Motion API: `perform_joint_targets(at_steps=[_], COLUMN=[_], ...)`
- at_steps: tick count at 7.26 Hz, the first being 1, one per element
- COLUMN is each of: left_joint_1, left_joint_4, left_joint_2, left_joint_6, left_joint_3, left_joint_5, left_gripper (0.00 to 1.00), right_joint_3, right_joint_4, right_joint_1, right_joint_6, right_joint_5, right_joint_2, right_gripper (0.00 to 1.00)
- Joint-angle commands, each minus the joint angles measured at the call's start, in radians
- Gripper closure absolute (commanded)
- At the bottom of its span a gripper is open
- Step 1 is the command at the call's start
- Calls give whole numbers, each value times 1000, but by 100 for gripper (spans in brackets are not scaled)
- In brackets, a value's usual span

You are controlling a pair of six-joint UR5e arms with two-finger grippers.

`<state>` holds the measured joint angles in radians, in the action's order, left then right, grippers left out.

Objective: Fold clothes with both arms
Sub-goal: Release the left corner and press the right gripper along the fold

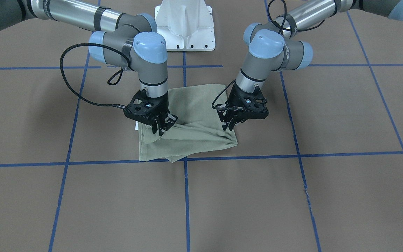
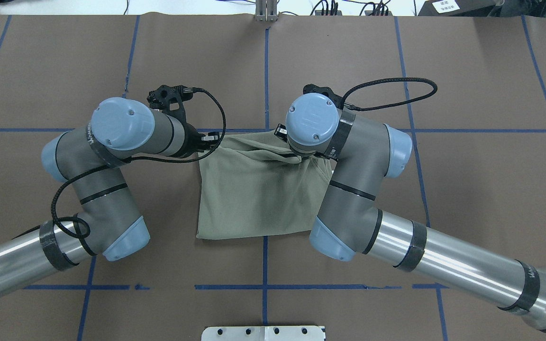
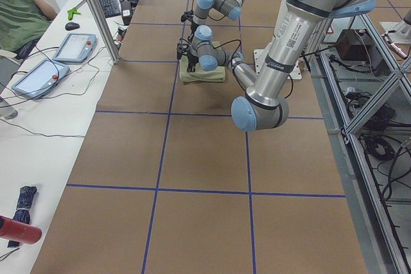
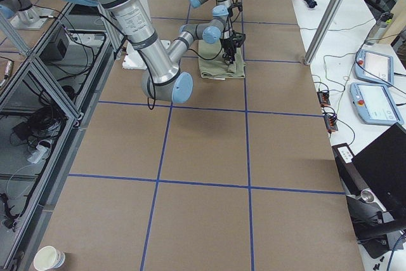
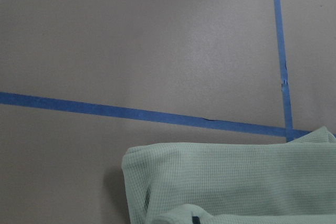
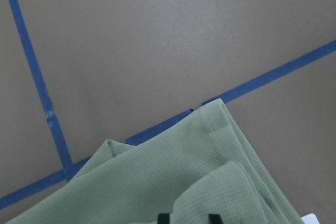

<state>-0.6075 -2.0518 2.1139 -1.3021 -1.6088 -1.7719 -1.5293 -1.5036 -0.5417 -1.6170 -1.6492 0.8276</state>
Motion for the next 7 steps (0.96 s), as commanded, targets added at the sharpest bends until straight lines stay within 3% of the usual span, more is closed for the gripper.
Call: perform_joint_targets(at_steps=[1,2,3,4,7], left_joint_1=[-72,-121,-129,-129,-129], left_joint_4=[-7,-7,-7,-7,-8], left_joint_2=[-6,-12,-15,-15,-17], left_joint_6=[140,217,237,237,231], left_joint_3=[-2,-2,4,9,10], left_joint_5=[-94,-163,-172,-172,-172], left_gripper=[0,0,0,0,0], right_joint_3=[-15,-49,-49,-43,43], right_joint_4=[-6,-7,-9,-10,-29], right_joint_1=[-33,-32,27,98,121], right_joint_6=[110,138,150,157,337], right_joint_5=[-140,-144,-117,-19,87], right_joint_2=[-31,-25,-18,-16,-12], right_gripper=[0,0,0,0,0])
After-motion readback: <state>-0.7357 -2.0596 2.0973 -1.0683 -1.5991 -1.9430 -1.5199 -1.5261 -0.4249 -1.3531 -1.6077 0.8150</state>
